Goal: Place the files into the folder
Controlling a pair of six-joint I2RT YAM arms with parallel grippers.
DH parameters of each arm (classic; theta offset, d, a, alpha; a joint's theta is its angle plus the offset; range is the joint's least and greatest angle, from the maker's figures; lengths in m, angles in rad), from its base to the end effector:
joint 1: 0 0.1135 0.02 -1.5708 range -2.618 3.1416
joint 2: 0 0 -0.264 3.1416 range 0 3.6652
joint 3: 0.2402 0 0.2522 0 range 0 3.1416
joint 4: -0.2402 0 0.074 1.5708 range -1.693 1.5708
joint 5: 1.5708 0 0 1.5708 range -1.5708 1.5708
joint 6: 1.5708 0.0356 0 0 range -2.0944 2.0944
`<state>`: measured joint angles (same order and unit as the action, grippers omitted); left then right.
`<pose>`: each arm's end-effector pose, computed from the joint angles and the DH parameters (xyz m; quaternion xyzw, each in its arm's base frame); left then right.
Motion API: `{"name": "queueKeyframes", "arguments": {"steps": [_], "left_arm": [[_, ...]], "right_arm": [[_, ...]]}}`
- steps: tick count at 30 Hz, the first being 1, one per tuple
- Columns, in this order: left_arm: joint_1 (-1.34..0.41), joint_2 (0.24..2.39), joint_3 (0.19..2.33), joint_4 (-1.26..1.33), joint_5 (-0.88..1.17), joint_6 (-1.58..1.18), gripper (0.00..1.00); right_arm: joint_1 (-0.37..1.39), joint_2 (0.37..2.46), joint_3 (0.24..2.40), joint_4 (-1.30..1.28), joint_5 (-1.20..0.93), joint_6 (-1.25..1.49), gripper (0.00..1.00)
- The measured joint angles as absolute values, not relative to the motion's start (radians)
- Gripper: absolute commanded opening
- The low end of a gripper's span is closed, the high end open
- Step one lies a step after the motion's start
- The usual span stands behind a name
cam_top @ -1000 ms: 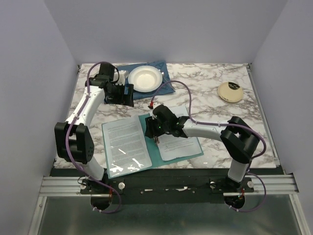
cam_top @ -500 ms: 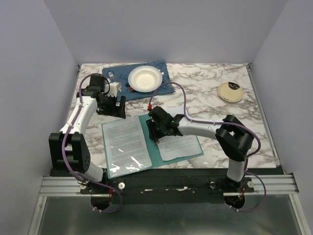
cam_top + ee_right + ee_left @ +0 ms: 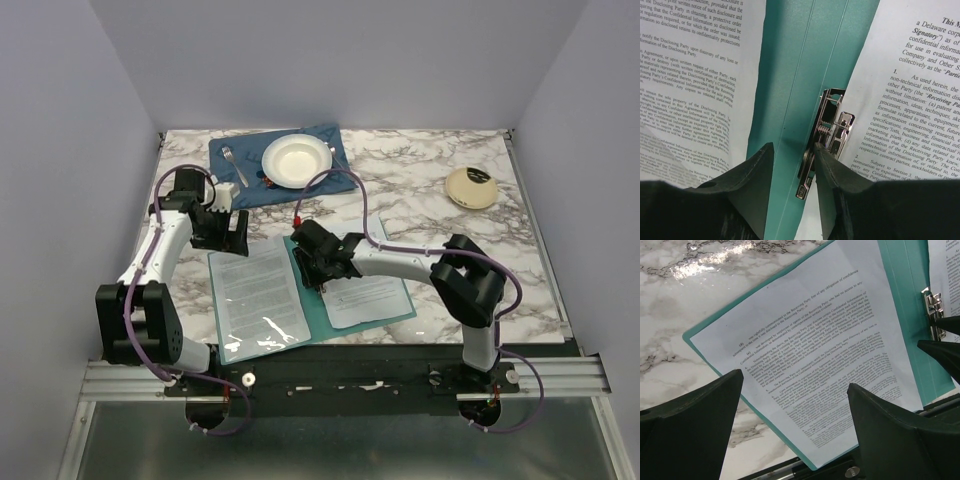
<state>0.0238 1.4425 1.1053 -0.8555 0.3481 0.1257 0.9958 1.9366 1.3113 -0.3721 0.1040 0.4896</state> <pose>0.2771 -0.0056 0.2510 0.0818 0.9644 -0.1558 0.1973 0.2247 0.3400 0.1734 -0.2256 0.9311 0.1543 0.2418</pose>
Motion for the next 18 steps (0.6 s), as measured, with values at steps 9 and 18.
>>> {"name": "queueKeyframes", "arguments": {"steps": [9,18], "left_arm": [[0.054,1.384,1.077,-0.854,0.348,0.157,0.99],[0.066,1.369,1.051,-0.856,0.348,0.179,0.99]], "right_arm": [[0.996,1.944,1.327,-0.429,0.133,0.521,0.44],[1.011,2.004,1.409,-0.503,0.153,0.53,0.33]]}}
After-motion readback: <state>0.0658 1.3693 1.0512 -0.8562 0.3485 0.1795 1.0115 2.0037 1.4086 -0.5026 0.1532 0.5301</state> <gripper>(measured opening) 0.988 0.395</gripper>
